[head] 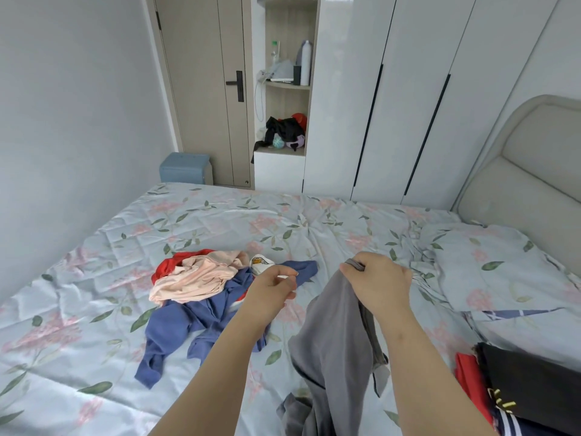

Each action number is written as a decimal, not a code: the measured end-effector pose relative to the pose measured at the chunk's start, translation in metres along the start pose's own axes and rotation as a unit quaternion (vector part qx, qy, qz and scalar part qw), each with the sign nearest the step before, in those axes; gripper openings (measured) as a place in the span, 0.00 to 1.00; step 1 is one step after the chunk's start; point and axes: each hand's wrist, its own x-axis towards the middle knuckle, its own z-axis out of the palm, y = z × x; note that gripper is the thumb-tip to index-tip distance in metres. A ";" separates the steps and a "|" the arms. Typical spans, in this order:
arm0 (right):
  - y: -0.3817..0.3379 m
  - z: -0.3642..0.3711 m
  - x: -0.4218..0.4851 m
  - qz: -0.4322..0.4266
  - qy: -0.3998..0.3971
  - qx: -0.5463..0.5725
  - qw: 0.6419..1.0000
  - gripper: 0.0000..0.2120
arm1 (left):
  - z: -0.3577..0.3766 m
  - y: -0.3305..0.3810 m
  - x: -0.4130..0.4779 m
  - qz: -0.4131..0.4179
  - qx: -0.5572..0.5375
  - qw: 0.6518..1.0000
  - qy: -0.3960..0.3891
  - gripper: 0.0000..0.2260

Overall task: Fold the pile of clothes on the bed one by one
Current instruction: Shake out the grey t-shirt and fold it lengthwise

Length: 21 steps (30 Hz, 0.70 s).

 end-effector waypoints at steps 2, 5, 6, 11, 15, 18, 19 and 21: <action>-0.003 -0.014 0.015 -0.019 0.009 0.059 0.998 0.17 | -0.001 0.010 0.005 0.014 -0.004 1.000 -0.004 0.07; -0.017 -0.041 0.042 -0.013 0.022 0.192 0.981 0.14 | -0.001 0.037 0.017 0.045 0.006 0.999 0.010 0.07; -0.024 -0.049 0.052 -0.002 0.029 0.233 0.972 0.14 | 0.000 0.049 0.021 0.059 0.006 0.998 0.014 0.07; -0.064 -0.097 0.092 0.068 0.071 0.428 0.898 0.13 | -0.001 0.115 0.026 0.155 -0.003 0.988 0.018 0.08; -0.092 -0.145 0.104 0.054 0.101 0.587 0.801 0.17 | -0.010 0.154 0.022 0.221 -0.014 0.973 0.060 0.09; -0.104 -0.160 0.107 0.038 0.067 0.607 0.791 0.11 | -0.016 0.167 0.016 0.252 -0.015 0.961 0.110 0.07; -0.107 -0.160 0.107 0.048 0.046 0.617 0.784 0.10 | -0.016 0.168 0.015 0.263 -0.019 0.958 0.112 0.06; -0.109 -0.153 0.108 0.075 0.018 0.632 0.771 0.08 | -0.013 0.166 0.012 0.276 -0.010 0.957 0.087 0.06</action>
